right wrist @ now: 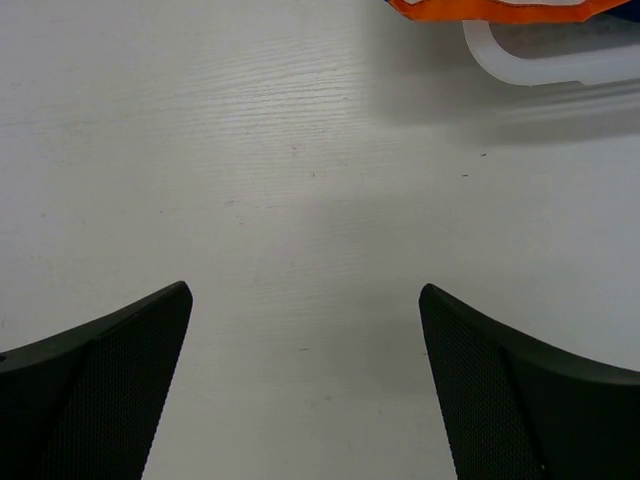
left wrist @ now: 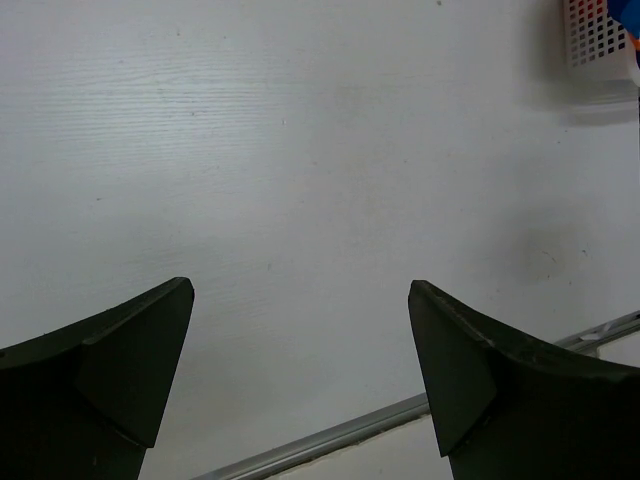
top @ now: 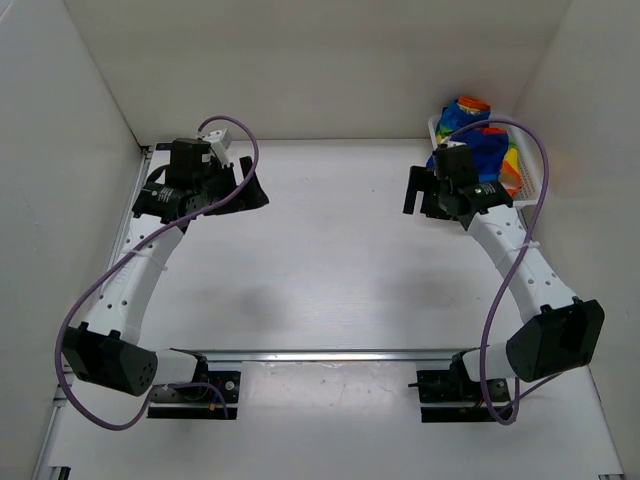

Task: Fold and stack the shorts
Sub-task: Grab the shorts from the pile

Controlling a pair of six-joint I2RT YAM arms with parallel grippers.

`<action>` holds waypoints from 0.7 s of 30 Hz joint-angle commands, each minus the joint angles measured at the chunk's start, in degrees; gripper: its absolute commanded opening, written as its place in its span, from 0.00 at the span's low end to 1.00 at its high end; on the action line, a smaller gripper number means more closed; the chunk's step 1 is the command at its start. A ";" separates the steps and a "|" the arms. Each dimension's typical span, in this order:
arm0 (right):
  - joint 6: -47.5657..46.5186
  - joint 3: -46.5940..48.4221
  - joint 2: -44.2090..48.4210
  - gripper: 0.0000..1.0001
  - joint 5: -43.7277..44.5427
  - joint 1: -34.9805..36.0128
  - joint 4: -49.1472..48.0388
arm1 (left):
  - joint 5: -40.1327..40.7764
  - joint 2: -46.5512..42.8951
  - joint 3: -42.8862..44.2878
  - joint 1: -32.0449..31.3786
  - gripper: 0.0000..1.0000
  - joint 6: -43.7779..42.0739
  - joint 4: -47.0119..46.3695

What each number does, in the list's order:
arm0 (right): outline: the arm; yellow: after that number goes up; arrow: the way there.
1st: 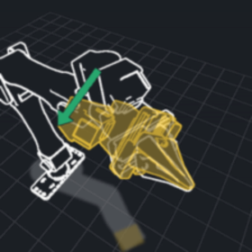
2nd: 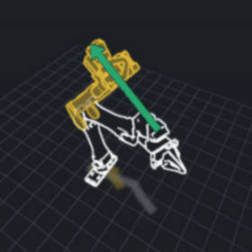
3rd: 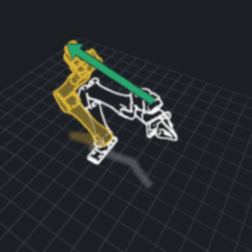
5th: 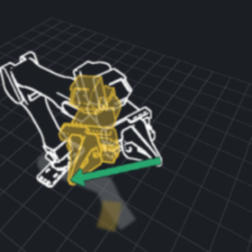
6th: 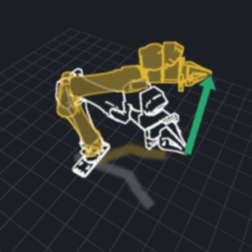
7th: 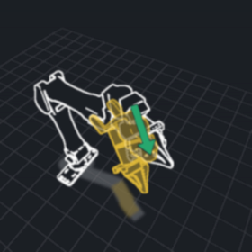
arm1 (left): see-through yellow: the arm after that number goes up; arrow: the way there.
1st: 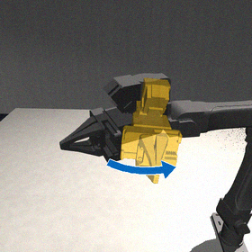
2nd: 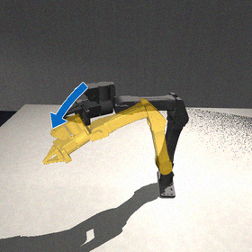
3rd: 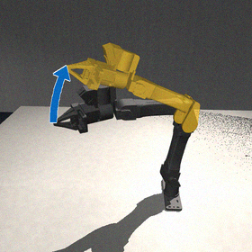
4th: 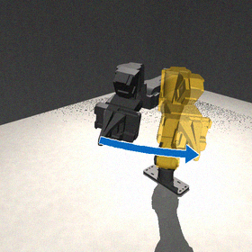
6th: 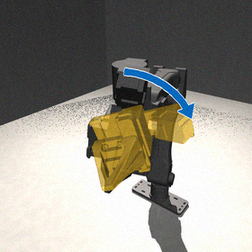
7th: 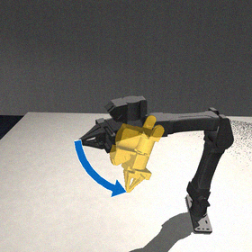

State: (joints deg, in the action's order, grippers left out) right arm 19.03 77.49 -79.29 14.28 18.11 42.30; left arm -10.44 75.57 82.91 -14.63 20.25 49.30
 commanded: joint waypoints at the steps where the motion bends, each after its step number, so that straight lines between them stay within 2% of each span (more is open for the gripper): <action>1: -0.23 0.20 0.71 0.99 2.67 -0.09 0.59 | -1.43 -0.86 -0.03 0.04 1.00 0.23 -0.61; 7: 2.58 3.18 -1.57 0.99 4.53 -4.48 0.59 | -2.04 -2.01 -0.03 0.04 1.00 0.76 -0.61; 11: 3.83 8.97 -8.92 0.99 2.51 -10.18 0.59 | -2.04 -1.48 -0.03 0.04 1.00 0.23 0.01; 15: 4.35 20.74 -19.20 0.99 -0.92 -17.65 2.86 | -2.04 -1.48 -0.03 0.04 1.00 0.23 0.62; 21: 5.58 42.27 -37.94 0.99 -6.01 -22.94 4.01 | -0.73 1.94 0.49 0.04 1.00 0.23 0.62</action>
State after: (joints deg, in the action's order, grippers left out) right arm 23.55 111.81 -111.24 12.38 -3.18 45.30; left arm -11.40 76.18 82.91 -14.63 20.82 49.67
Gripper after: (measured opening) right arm 0.989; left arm 1.000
